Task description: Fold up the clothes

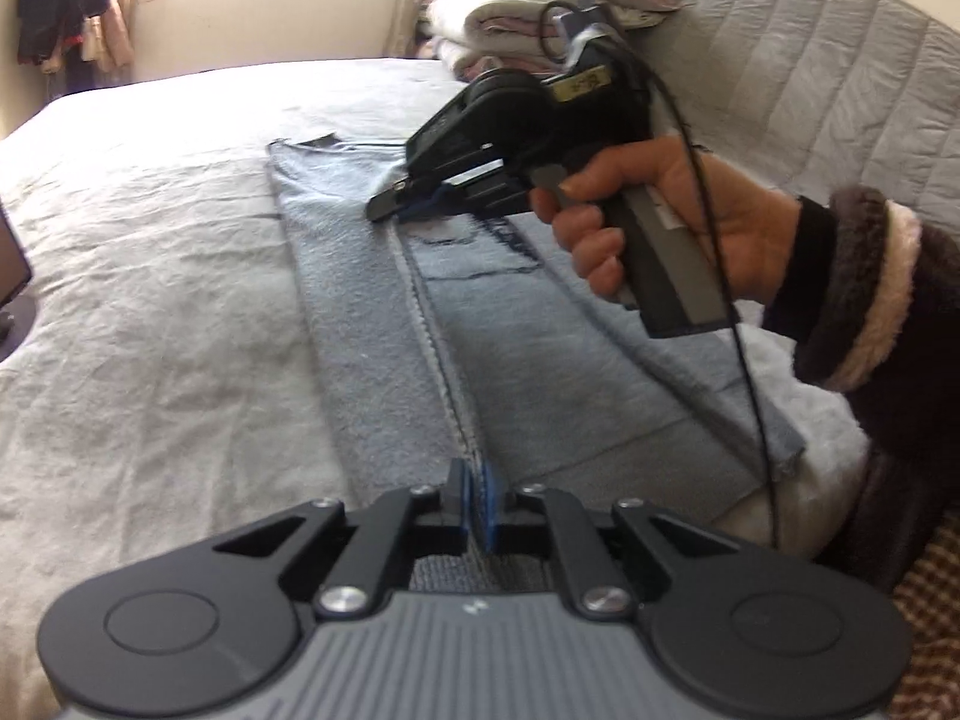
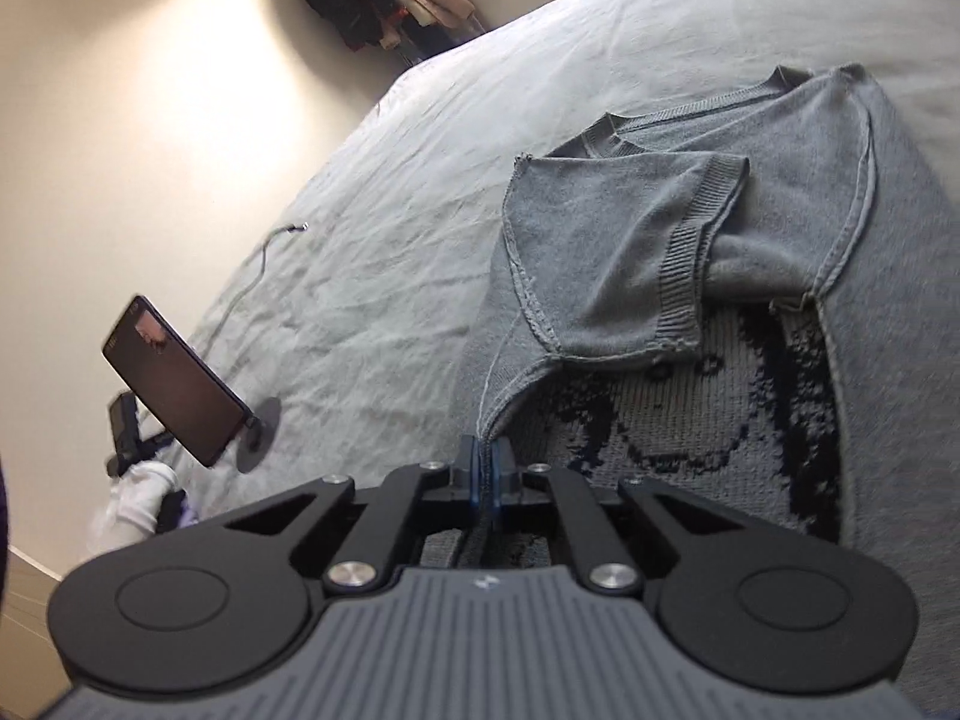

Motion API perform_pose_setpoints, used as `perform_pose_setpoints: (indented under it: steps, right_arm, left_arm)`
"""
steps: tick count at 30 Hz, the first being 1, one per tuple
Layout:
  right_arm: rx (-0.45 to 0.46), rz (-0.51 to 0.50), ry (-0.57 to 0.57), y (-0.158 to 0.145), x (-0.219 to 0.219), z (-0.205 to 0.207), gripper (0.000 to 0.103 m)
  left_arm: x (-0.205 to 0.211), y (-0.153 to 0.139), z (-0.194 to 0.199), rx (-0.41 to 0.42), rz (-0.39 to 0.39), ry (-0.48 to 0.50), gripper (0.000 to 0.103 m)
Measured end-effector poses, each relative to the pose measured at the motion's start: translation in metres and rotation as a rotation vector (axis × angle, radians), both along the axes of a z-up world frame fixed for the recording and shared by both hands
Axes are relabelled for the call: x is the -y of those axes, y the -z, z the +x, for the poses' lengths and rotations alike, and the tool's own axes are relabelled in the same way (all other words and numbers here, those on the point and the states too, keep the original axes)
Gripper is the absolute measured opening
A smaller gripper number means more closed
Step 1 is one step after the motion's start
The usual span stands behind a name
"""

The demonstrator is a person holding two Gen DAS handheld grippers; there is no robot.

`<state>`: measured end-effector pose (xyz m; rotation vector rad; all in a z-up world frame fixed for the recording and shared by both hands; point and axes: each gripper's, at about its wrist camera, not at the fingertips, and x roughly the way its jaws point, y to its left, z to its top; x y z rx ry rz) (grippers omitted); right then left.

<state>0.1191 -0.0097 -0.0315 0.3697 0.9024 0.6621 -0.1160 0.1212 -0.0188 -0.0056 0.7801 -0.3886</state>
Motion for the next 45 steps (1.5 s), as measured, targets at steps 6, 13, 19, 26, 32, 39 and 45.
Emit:
perform_pose_setpoints:
  steps: [6,13,19,26,32,39,45]
  right_arm:
    - [-0.041,-0.114,-0.010,0.018,-0.001,-0.004,0.014]
    - [-0.006,-0.103,0.037,-0.001,0.022,0.009,0.044]
    - [-0.010,-0.068,0.146,0.010,0.034,0.041,0.044]
    - [-0.003,-0.039,0.116,0.023,0.035,0.056,0.006]
    - [0.004,-0.078,0.077,0.010,0.051,0.058,0.012]
    - [0.022,-0.047,0.135,-0.002,0.064,0.088,0.040]
    - [0.053,-0.060,0.250,0.019,0.058,0.128,0.039]
  left_arm:
    - [0.007,-0.001,0.000,-0.046,-0.037,0.093,0.012]
    - [0.002,-0.030,0.022,-0.011,-0.063,0.052,0.027]
    - [-0.009,-0.023,0.075,0.074,-0.107,-0.039,0.026]
    - [-0.013,0.011,0.124,0.130,-0.218,-0.137,0.026]
    - [-0.009,0.031,0.155,0.057,-0.241,-0.139,0.026]
    - [-0.017,0.036,0.172,0.057,-0.314,-0.131,0.026]
    - [-0.016,0.041,0.189,0.051,-0.328,-0.154,0.026]
